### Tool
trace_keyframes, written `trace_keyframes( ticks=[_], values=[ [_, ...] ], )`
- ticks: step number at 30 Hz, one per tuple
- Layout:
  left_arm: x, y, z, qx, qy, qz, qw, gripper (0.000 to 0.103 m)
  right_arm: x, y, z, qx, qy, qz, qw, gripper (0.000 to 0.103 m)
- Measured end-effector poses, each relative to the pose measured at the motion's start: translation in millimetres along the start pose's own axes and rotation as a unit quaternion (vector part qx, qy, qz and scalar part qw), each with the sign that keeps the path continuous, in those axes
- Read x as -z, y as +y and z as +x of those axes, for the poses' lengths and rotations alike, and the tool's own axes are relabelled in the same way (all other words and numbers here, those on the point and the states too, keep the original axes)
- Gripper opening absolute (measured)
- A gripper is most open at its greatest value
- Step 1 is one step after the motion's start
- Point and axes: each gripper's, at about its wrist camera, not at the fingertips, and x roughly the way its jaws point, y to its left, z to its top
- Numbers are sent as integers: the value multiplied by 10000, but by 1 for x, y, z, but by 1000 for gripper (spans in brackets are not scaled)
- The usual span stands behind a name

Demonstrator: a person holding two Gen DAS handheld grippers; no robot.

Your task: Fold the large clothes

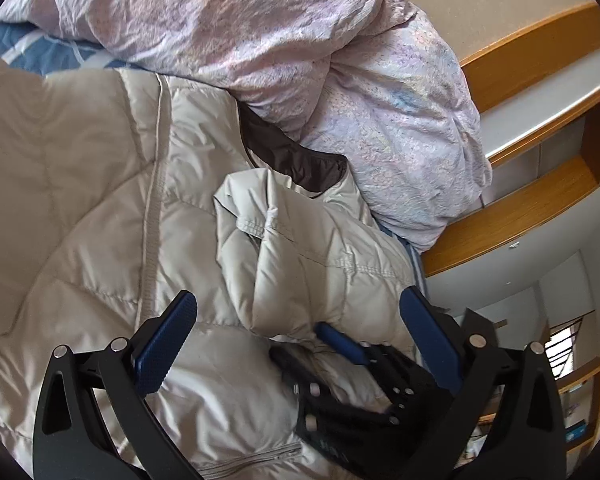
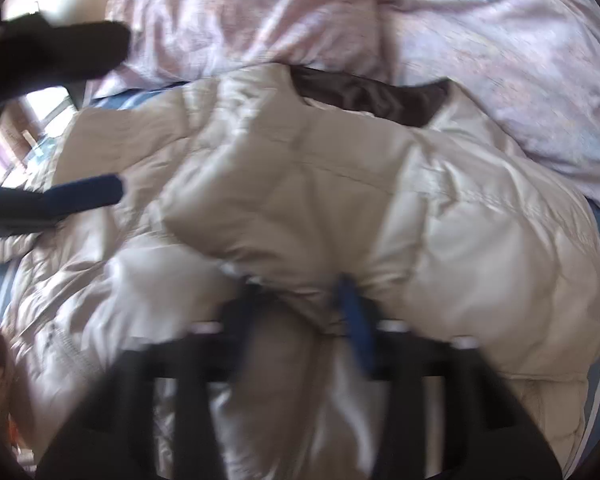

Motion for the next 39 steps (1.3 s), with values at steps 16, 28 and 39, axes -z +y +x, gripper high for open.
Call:
trace_keyframes(
  ticks=[16,28,39],
  values=[
    [7,-3,51,-1973,214,545,9786,90,4,-40,-24,678,-478,314,9961,61],
    [12,-4,54,-3184,-95,848,9441,87,-14,-8,11,760,61,-216,9969,58],
    [59,62,-126,-1694,-805,-237,9820,91,-6,2,-16,350,-158,-79,9992,60]
  ],
)
